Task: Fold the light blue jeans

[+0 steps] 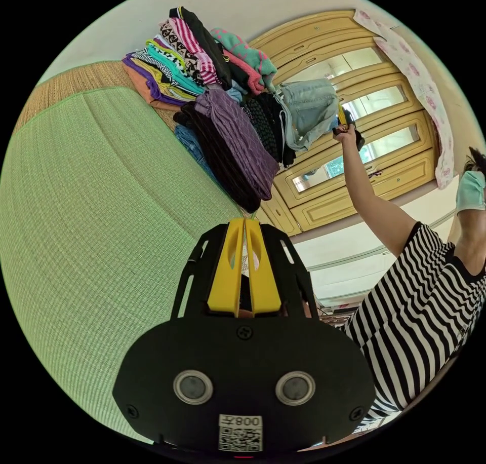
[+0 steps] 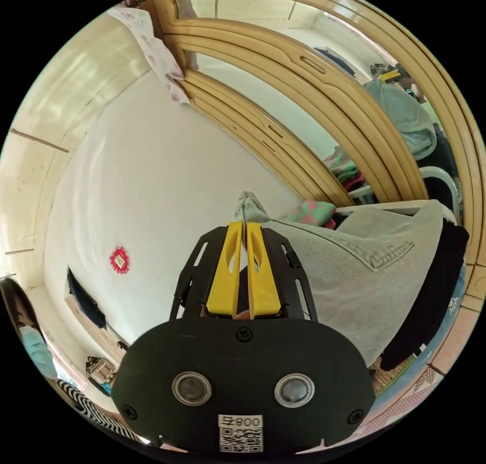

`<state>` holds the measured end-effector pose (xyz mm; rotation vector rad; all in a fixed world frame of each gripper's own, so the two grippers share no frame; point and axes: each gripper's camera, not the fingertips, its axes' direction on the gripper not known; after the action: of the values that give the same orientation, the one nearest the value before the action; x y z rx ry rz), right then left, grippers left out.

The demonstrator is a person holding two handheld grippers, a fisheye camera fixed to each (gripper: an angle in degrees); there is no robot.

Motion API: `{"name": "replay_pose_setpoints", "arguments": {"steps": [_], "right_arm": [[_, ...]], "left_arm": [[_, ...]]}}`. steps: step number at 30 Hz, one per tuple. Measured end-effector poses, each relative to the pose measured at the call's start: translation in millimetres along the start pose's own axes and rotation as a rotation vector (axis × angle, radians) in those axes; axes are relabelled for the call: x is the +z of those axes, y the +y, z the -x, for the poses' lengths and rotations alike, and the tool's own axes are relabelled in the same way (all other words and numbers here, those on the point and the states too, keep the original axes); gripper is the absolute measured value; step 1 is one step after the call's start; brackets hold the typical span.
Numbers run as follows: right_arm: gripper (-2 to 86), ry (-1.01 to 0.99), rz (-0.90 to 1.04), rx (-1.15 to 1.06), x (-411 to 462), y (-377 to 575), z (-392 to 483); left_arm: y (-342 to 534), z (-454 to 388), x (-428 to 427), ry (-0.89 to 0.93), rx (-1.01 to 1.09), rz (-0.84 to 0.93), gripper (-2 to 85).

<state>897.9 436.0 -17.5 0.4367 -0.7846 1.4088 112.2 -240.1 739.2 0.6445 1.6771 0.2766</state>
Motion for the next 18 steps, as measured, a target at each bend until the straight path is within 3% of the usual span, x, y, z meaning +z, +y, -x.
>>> {"name": "replay_pose_setpoints", "arguments": {"steps": [12, 18], "right_arm": [[-0.1, -0.625, 0.166, -0.428, 71.7, 15.2, 297.5], [0.0, -0.901, 0.518, -0.6, 151.0, 142.2, 469.0]], "left_arm": [[-46.7, -218.1, -223.0, -0.111, 0.111, -0.37, 0.1], [-14.2, -315.1, -323.8, -0.225, 0.139, -0.554, 0.2]]}}
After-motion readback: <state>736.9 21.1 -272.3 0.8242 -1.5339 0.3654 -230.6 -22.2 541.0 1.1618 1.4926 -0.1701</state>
